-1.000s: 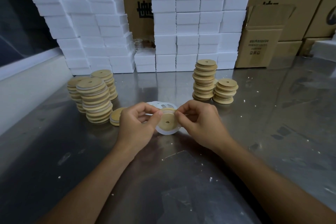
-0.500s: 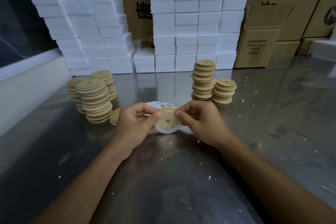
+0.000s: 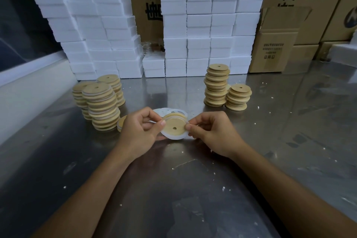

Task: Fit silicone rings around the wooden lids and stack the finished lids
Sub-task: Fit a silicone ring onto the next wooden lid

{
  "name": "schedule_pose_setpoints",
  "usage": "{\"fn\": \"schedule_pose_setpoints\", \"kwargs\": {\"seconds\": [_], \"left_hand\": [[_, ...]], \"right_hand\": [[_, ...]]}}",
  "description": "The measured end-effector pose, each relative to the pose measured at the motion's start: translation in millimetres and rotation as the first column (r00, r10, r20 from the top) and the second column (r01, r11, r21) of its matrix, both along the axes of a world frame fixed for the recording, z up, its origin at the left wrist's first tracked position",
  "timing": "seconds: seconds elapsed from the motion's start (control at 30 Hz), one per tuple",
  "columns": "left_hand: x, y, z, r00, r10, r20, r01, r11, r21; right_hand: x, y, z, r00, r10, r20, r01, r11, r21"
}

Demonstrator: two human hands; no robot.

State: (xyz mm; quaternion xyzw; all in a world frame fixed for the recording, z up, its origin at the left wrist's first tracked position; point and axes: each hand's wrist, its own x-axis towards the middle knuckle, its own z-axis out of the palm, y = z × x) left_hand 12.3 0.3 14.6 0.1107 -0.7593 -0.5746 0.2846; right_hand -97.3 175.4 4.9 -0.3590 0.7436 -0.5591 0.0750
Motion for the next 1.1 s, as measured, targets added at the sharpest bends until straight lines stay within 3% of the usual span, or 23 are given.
{"fn": "schedule_pose_setpoints", "kwargs": {"seconds": [0.13,0.27,0.4,0.6,0.8,1.1], "left_hand": [[1,-8,-1,0.999,0.035,0.019,-0.030,0.979,-0.200],[2,-14,-2,0.999,0.026,0.040,-0.015,0.968,-0.249],[4,-10,-1,0.998,0.011,0.068,0.009,0.956,-0.292],[3,6,-2,1.000,-0.010,-0.004,0.006,0.804,-0.595],[0,8,-1,0.997,-0.043,-0.066,-0.009,0.771,-0.637],[-3,2,-7,0.999,-0.038,-0.014,0.028,0.895,-0.446]], "right_hand": [[2,-1,2,1.000,0.001,0.003,-0.001,1.000,0.017],[5,-2,1,1.000,-0.016,-0.011,0.016,1.000,0.009],[8,-2,4,0.976,-0.073,-0.203,0.073,0.997,-0.007],[10,4,16,0.873,-0.023,-0.487,0.053,0.997,0.049],[14,1,21,0.788,0.069,-0.611,0.015,0.991,0.131],[15,-2,20,0.807,0.051,-0.589,0.059,0.984,0.167]]}}
